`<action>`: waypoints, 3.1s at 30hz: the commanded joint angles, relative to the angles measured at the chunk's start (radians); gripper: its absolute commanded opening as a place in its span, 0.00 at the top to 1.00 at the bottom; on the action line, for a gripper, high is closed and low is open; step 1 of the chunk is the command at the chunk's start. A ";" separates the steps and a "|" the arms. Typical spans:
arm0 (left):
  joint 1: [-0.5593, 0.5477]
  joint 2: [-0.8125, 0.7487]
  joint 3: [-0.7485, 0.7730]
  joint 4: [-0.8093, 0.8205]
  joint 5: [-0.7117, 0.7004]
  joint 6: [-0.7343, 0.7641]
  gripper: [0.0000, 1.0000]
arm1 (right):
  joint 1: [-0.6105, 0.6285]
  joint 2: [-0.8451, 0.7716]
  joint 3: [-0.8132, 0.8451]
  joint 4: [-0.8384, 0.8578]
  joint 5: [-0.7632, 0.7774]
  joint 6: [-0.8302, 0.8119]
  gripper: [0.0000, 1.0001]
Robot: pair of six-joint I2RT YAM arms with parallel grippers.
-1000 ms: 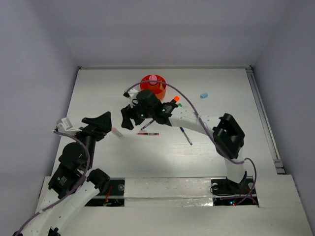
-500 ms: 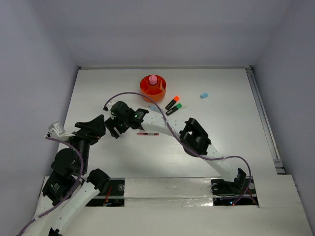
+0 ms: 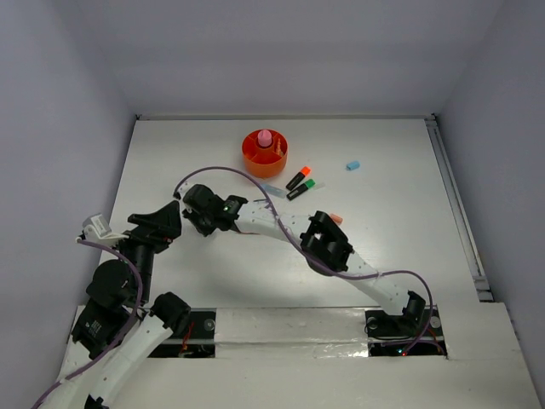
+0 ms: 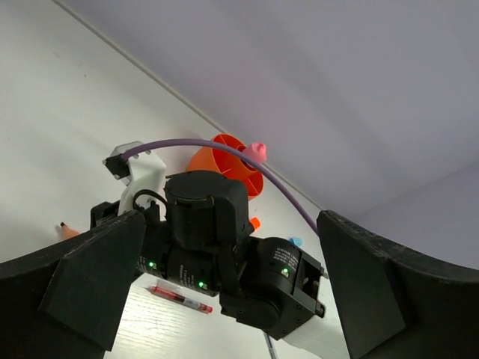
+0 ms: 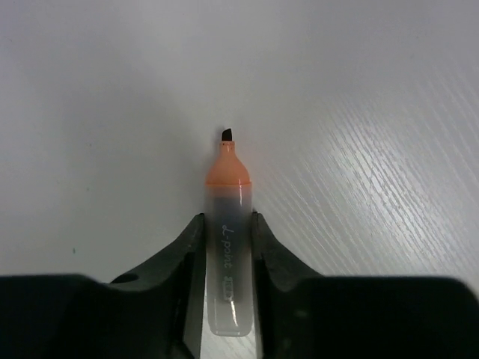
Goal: Sort the stationery into containers
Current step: Pick up the pen from the center of the board, then pick up the pen cap from the center of the board.
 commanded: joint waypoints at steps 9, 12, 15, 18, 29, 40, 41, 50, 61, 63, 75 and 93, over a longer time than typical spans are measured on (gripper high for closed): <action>0.002 0.017 -0.040 0.071 0.141 -0.028 0.01 | -0.031 -0.184 -0.219 0.305 -0.005 0.083 1.00; 0.002 0.051 -0.068 0.094 0.198 -0.051 0.01 | -0.077 -0.320 -0.427 0.473 -0.023 0.152 1.00; 0.002 0.078 -0.121 0.151 0.245 -0.064 0.01 | -0.131 -0.519 -0.609 0.644 -0.056 0.224 1.00; 0.002 0.110 -0.183 0.227 0.313 -0.080 0.18 | -0.163 -0.688 -0.808 0.736 -0.057 0.281 1.00; 0.002 0.342 -0.313 0.551 0.498 -0.061 0.54 | -0.185 -0.930 -1.094 0.819 -0.007 0.393 1.00; 0.002 0.483 -0.327 0.708 0.508 -0.045 0.62 | -0.185 -0.977 -1.175 0.867 -0.065 0.446 1.00; 0.002 0.491 -0.324 0.710 0.506 -0.042 0.63 | -0.185 -0.978 -1.178 0.868 -0.068 0.448 1.00; 0.002 0.565 -0.275 0.714 0.499 -0.005 0.75 | -0.185 -1.004 -1.214 0.907 -0.066 0.465 1.00; 0.002 0.658 -0.261 0.812 0.538 0.012 0.70 | -0.185 -1.006 -1.235 0.930 -0.128 0.497 1.00; 0.002 0.661 -0.263 0.815 0.531 0.014 0.75 | -0.185 -1.006 -1.241 0.937 -0.137 0.502 1.00; 0.002 0.614 -0.284 0.800 0.492 0.086 1.00 | -0.206 -1.018 -1.260 0.922 -0.264 0.540 0.95; 0.002 0.525 -0.416 0.913 0.810 0.159 1.00 | -0.525 -1.520 -1.591 0.324 -0.182 0.436 0.88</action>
